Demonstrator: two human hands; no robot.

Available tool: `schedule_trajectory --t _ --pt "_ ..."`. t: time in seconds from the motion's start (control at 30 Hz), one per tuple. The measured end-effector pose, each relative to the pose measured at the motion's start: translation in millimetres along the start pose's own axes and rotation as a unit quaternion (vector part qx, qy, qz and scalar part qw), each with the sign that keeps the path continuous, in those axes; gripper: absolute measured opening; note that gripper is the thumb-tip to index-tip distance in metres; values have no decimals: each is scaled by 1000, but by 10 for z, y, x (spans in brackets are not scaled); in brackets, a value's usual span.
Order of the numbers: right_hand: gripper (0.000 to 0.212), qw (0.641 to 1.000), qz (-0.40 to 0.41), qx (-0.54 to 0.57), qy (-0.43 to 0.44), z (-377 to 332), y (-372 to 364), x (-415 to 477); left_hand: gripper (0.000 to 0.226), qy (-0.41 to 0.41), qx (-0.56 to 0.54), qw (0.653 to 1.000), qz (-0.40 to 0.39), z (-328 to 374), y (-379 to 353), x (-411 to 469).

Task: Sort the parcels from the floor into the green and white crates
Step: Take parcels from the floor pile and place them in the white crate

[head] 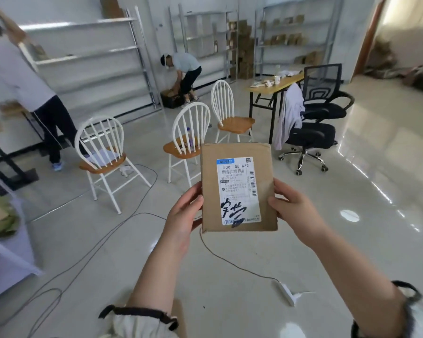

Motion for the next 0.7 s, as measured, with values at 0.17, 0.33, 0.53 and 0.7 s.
schedule_trajectory --t 0.17,0.33,0.53,0.7 --pt "50 999 26 20 26 -352 176 -40 33 -46 10 999 -14 394 -197 64" --pt "53 996 36 1 76 -716 345 -24 31 -86 -8 996 -5 725 -352 170" --pt "47 991 37 -23 127 -1115 489 -34 31 -132 -16 991 -15 1084 -506 218" --pt "51 987 44 -40 147 -1286 539 -52 31 -145 -14 989 -17 1222 -552 283"
Point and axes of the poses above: each hand's wrist, its own x-axis towards the middle knuckle, its own y-axis out of the back of the hand, z = x × y, the point moved 3 cm from there along x, towards the middle knuckle, and after that the axes turned 4 degrees about -y, right-handed, at the moved point
